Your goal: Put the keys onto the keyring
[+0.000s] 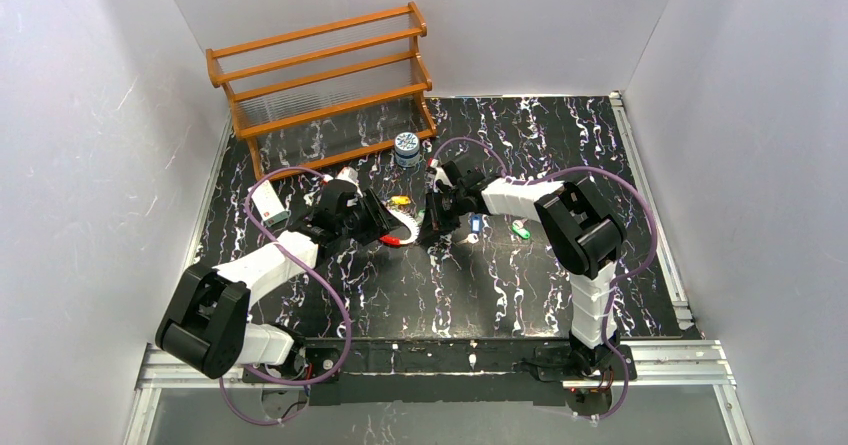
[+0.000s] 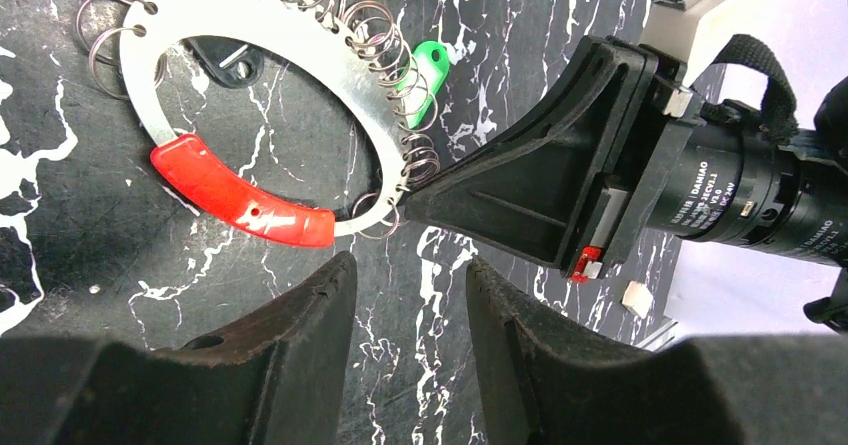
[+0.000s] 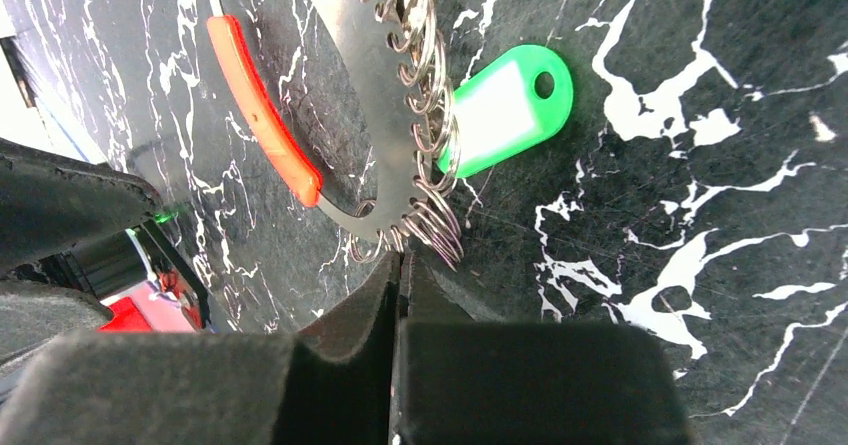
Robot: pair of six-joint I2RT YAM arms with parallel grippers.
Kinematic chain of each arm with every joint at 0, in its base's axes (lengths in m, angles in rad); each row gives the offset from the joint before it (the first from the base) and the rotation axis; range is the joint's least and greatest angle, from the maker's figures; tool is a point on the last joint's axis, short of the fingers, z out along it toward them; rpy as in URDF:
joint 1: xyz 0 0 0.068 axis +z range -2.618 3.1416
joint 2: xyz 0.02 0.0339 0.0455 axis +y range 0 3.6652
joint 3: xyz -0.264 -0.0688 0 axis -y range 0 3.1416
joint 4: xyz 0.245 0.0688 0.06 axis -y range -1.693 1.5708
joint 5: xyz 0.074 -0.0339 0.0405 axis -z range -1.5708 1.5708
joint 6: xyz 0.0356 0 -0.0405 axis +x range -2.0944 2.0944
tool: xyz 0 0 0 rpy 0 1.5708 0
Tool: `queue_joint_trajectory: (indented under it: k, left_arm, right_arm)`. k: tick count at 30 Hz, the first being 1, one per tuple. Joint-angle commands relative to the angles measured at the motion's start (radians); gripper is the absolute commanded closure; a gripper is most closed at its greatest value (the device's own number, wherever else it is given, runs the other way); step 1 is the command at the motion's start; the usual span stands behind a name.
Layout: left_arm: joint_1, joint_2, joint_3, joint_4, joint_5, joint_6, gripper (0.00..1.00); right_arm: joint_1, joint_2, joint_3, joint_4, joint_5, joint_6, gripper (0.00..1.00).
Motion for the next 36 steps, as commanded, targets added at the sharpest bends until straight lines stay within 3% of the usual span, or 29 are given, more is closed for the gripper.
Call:
queue_joint_trajectory:
  k: [1, 11, 15, 19, 23, 31, 36]
  left_arm:
    - [0.005, -0.022, 0.018, -0.029, 0.008, 0.026, 0.58]
    - [0.005, -0.016, 0.008, -0.029, 0.007, 0.027, 0.57]
    - [0.005, -0.013, 0.006, -0.028, 0.008, 0.024, 0.57]
    - [0.005, -0.016, 0.002, -0.028, 0.006, 0.023, 0.57]
    - [0.005, -0.018, -0.006, -0.023, 0.007, 0.016, 0.57]
    - [0.005, -0.027, -0.022, -0.009, 0.005, -0.001, 0.57]
    - [0.005, -0.032, -0.021, -0.008, 0.002, -0.004, 0.57]
  right_arm:
    - [0.006, -0.021, 0.057, -0.048, 0.042, -0.044, 0.97]
    - [0.005, -0.045, 0.182, -0.242, 0.261, -0.264, 0.98]
    - [0.007, -0.067, 0.194, -0.277, 0.387, -0.313, 0.82]
    - [0.008, -0.115, 0.174, -0.278, 0.417, -0.317, 0.63]
    - [0.006, -0.178, 0.1, -0.217, 0.364, -0.262, 0.54]
    - [0.001, -0.206, -0.062, -0.013, 0.138, 0.006, 0.55]
    - [-0.006, -0.181, -0.146, 0.119, 0.103, 0.18, 0.59]
